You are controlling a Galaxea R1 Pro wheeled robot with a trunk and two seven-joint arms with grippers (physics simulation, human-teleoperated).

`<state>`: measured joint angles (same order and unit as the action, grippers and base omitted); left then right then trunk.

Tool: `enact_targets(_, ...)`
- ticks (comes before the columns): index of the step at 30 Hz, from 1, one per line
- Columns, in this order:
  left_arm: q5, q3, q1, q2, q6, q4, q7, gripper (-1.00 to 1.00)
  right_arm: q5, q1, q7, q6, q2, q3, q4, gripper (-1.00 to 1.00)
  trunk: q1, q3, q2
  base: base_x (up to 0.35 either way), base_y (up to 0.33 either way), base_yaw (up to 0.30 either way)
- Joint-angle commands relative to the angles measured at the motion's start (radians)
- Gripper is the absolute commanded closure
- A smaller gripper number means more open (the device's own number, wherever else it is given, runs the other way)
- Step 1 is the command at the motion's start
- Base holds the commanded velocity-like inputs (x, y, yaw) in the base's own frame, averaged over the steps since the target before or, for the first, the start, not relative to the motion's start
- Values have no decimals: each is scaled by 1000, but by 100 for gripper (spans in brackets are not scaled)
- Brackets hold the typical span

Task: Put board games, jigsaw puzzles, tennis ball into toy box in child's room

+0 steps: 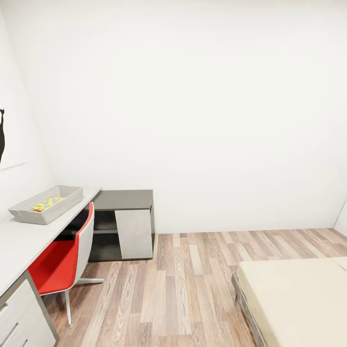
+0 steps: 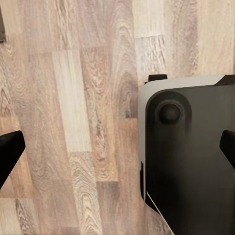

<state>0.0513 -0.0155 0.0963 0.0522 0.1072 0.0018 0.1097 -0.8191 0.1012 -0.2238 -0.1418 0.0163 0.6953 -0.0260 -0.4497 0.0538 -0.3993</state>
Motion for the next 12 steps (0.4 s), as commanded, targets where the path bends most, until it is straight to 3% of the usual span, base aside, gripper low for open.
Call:
enact_targets(1,5,-1,0,0,3,1,4,-100,-9,0,-3,-2,0,9,0,-100,0,0,-1,0,0,0)
enact_targets(12,5,-1,0,0,3,1,4,-100,-9,0,-3,-2,1,9,0,-100,0,0,-1,0,0,0)
